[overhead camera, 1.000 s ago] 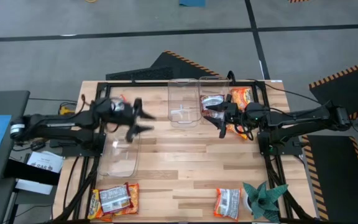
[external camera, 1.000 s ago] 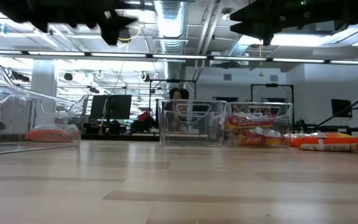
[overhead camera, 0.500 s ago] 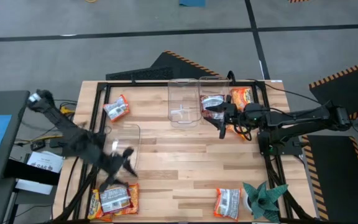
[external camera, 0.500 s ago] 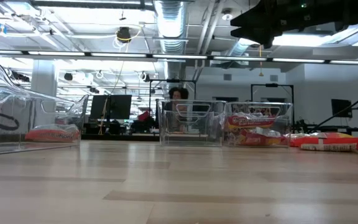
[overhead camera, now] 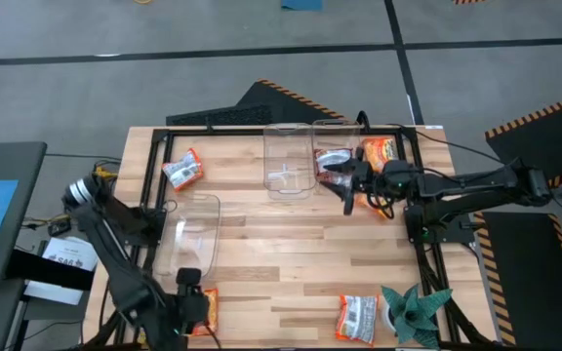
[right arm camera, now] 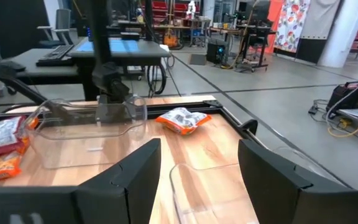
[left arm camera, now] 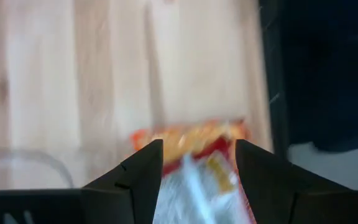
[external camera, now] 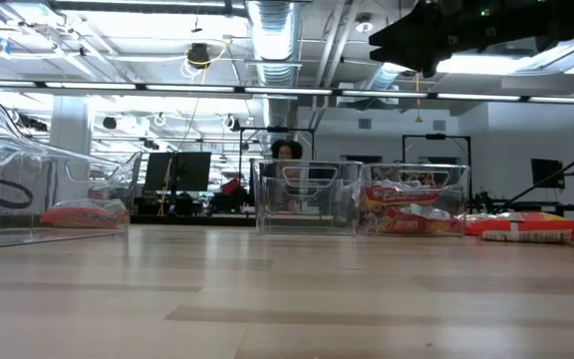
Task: Sort Maruchan noodles
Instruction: Put the red noodle pack into the top right transparent bin
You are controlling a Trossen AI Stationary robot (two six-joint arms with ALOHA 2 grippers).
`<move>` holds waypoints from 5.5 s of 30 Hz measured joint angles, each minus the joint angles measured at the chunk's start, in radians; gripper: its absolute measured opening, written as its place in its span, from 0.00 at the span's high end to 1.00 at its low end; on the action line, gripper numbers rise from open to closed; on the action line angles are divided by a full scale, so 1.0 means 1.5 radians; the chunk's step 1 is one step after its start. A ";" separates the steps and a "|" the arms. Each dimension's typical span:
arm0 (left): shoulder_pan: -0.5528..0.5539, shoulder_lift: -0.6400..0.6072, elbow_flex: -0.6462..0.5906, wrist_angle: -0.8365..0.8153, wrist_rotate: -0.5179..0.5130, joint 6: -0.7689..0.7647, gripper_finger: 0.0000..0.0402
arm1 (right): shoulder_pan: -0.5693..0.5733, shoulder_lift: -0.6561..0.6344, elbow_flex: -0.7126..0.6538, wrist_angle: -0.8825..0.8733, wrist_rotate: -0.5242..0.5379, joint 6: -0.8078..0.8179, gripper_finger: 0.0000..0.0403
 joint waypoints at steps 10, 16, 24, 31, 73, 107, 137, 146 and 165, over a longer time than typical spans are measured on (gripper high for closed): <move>-0.007 0.113 0.165 -0.140 0.085 -0.223 0.53 | -0.043 0.000 0.000 0.000 0.000 -0.020 0.41; -0.023 0.112 0.113 -0.201 0.099 -0.334 0.53 | -0.068 0.000 0.000 0.000 0.000 -0.023 0.41; -0.028 0.111 0.030 -0.112 0.123 -0.379 0.53 | -0.096 0.000 0.001 0.024 0.000 -0.049 0.41; -0.037 0.110 -0.011 -0.051 0.087 -0.411 0.53 | -0.112 0.000 0.001 0.059 0.000 -0.051 0.41; 0.025 0.005 0.117 -0.154 -0.096 0.012 1.00 | -0.090 0.000 0.001 0.068 -0.002 -0.029 0.41; 0.392 -0.400 -0.507 0.715 0.027 0.661 1.00 | 0.086 0.096 0.003 0.050 -0.279 0.096 0.41; 0.438 -0.450 -0.536 0.798 0.014 0.532 1.00 | 0.343 0.766 0.538 -0.066 -0.267 0.102 0.98; 0.395 -0.450 -0.536 0.798 -0.025 0.512 1.00 | 0.345 0.859 0.662 -0.177 -0.317 0.101 0.98; 0.391 -0.450 -0.536 0.796 -0.058 0.522 1.00 | 0.297 0.778 0.706 -0.720 0.037 0.101 0.98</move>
